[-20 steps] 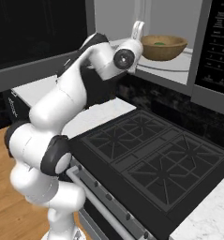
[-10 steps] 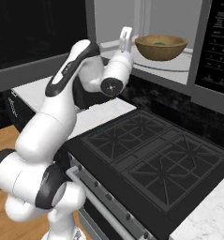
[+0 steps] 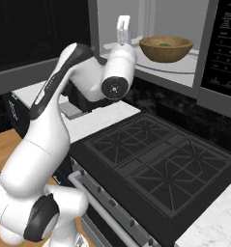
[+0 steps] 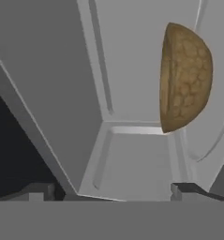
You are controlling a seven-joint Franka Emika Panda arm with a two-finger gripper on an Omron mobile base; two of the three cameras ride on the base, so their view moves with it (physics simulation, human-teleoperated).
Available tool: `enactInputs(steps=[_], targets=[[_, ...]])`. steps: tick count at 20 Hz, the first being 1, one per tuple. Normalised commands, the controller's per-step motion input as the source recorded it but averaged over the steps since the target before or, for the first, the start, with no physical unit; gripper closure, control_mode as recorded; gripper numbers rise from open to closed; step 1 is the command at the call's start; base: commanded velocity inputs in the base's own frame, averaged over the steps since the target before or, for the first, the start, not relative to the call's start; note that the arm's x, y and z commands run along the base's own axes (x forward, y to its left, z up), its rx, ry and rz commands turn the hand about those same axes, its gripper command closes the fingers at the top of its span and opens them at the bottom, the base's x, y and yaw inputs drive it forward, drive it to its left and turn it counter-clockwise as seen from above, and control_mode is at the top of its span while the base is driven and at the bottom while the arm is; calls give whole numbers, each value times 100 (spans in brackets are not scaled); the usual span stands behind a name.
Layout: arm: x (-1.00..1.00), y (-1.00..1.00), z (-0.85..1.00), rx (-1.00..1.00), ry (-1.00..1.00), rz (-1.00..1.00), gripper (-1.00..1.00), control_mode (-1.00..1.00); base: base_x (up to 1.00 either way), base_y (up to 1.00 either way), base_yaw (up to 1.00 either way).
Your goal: Pick the broccoli from the sink and place it in the bowl. Then pick the bowl and place it in the microwave. Then close the microwave door and press the start button.
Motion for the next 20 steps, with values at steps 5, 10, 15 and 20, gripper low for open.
enactInputs(steps=[5,10,15,20], targets=[[-100,9,51,-10,13,3,-100,-100,0,0,0],[-100,36,-12,-3,-7,2,-100,-100,0,0,0],[-100,76,-39,0,-19,3,-100,-100,0,0,0],[-100,83,-26,0,-10,0,-100,-100,0,0,0]])
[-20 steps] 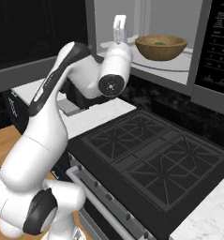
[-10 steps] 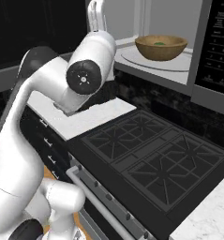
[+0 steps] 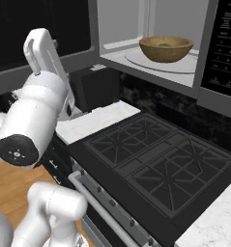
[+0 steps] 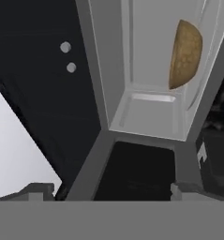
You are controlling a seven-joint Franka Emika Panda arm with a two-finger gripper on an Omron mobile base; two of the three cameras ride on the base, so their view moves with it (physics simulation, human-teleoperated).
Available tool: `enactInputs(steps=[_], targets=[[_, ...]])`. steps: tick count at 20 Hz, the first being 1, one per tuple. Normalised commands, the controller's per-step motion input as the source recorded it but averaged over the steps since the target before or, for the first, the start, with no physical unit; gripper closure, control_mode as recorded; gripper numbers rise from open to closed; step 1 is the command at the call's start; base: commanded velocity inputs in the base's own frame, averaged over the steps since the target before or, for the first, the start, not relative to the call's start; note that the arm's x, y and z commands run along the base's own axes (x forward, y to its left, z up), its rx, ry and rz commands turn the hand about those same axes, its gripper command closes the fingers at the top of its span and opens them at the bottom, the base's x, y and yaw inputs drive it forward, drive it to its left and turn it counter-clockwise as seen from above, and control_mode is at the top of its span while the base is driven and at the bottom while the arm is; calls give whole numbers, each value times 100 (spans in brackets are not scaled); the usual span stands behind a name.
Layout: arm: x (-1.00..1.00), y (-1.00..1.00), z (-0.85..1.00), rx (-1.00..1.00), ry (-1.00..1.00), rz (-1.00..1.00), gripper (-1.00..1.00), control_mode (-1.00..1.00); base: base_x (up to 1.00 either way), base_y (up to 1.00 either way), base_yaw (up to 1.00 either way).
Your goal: Pick the broccoli from the sink and place it in the bowl. Then pick the bowl and place it in the microwave. Then close the microwave door and press the start button.
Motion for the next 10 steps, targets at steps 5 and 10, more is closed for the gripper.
enactInputs(steps=[5,10], targets=[[-96,79,0,-1,-1,-1,-100,-100,0,0,0],[-70,92,0,-1,0,-4,-100,-100,0,0,0]])
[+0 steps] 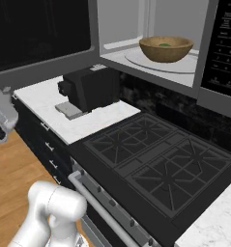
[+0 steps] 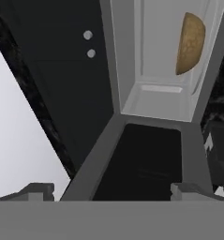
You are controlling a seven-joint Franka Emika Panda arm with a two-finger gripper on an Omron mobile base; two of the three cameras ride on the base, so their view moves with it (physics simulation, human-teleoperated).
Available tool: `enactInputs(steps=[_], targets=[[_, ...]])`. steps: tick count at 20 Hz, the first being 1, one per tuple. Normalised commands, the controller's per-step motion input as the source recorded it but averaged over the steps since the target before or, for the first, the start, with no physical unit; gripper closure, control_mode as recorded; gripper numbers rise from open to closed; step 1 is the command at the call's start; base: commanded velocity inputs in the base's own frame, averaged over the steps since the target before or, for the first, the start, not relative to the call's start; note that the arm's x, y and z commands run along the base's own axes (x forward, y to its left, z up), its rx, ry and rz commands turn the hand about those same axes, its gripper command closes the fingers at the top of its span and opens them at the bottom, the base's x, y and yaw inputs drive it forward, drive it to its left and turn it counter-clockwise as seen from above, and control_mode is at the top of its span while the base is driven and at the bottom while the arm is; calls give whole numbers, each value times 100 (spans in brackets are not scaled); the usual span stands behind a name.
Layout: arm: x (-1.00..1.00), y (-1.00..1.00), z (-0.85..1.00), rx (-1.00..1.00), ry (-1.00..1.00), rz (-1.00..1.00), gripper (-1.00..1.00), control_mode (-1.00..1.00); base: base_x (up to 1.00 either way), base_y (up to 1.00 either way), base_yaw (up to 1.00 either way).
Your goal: Pick the broccoli from the sink and place it in the bowl. Then pick the bowl and place it in the microwave. Then close the microwave door and press the start button.
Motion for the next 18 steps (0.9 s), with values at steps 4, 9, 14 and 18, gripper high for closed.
enactInputs(steps=[4,9,14,18], targets=[[-34,93,-13,0,-3,0,-100,-100,0,0,0],[-7,83,-18,0,-9,0,-100,-100,0,0,0],[0,73,-41,1,-3,0,-100,-100,0,0,0],[1,74,-57,11,-2,0,-100,-100,0,0,0]])
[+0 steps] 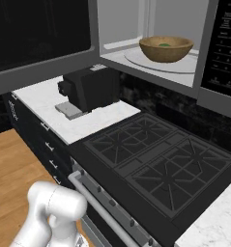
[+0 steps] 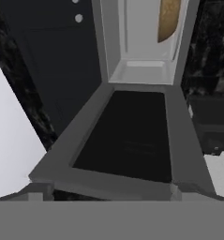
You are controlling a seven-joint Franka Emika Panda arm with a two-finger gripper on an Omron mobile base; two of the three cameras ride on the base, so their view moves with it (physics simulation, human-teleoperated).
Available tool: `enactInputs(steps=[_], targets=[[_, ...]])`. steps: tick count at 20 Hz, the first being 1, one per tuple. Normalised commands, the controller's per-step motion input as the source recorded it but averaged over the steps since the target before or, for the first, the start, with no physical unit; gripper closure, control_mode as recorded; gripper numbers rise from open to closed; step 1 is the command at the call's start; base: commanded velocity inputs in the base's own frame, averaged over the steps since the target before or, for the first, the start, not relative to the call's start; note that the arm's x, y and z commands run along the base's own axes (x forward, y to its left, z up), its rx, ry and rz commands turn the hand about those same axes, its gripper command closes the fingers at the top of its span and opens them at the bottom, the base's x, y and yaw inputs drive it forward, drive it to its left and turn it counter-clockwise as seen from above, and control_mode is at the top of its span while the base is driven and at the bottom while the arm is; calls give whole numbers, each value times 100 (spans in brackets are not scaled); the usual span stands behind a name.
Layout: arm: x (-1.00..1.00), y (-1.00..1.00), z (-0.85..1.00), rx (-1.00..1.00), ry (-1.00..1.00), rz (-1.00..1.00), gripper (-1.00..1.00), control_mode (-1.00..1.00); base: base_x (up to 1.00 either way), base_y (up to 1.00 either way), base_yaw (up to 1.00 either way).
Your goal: Pick the broccoli from the sink and place it in the bowl. Then pick the bowl and place it in the microwave. Then close the microwave door and press the start button.
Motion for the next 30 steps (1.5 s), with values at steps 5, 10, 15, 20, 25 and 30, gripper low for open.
enactInputs(steps=[5,10,15,20,25,30], targets=[[13,70,-66,15,-1,0,-100,-100,0,0,0],[45,49,-59,8,-1,0,-100,-100,0,0,0],[75,33,-59,0,-4,0,-100,-100,0,0,0],[72,56,-44,0,-10,-2,-100,-100,0,0,0],[74,41,-28,0,-6,-2,-100,-100,0,0,0],[79,36,-33,3,-3,-1,-100,-100,0,0,0]])
